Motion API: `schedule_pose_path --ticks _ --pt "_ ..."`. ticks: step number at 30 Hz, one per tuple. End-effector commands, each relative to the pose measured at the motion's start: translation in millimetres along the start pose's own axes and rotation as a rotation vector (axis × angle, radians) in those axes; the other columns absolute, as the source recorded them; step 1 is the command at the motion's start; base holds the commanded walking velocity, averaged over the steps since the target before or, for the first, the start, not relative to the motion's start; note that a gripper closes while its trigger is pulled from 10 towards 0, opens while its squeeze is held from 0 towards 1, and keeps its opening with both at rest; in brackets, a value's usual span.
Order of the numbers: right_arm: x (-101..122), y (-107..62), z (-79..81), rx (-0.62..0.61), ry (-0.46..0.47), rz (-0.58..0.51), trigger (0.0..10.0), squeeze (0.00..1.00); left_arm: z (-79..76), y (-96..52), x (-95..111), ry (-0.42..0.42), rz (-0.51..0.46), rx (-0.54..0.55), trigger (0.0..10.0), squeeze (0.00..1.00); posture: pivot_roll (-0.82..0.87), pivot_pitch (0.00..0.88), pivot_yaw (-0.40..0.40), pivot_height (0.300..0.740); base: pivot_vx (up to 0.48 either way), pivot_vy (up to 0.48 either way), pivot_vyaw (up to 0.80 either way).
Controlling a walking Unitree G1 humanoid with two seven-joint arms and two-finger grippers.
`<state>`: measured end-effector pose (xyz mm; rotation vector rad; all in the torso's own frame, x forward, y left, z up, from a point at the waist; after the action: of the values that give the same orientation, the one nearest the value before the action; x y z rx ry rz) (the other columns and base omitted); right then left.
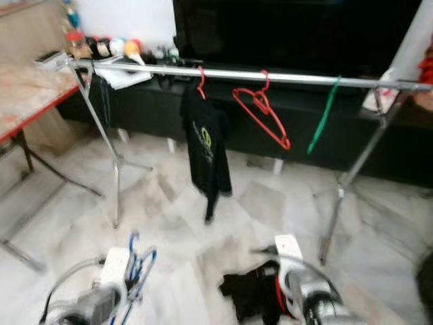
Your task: Hang hanger
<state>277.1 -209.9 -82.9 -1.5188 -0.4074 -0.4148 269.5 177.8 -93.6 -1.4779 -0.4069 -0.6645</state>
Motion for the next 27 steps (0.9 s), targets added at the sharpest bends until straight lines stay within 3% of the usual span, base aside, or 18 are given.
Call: schedule_pose_path --ticks 1,27 --pt "6.4 -0.6 0.4 0.001 0.001 -0.018 10.0 0.0 2.6 -0.5 -3.1 0.011 0.006 0.01 10.0 0.0 -0.13 0.0 0.01 0.74 0.0 0.0 0.0" --pt "5.6 -0.1 0.9 -0.008 0.005 -0.024 10.0 0.0 3.2 -0.9 -5.7 0.025 0.017 0.001 10.0 0.0 -0.13 0.0 0.007 0.74 0.0 0.0 0.0"
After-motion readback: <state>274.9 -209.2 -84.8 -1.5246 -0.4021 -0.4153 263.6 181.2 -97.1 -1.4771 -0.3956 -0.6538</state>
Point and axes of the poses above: a point about 5 cm out from each wrist's last joint towards the gripper, its own y axis pointing out of the wrist towards the gripper, its own x axis along the axis of the wrist's last joint, z = x × y, the point moved 5 cm from there along y, pointing out of the wrist towards the gripper, and after that the axes turned 7 degrees about y, right-handed, at the moved point
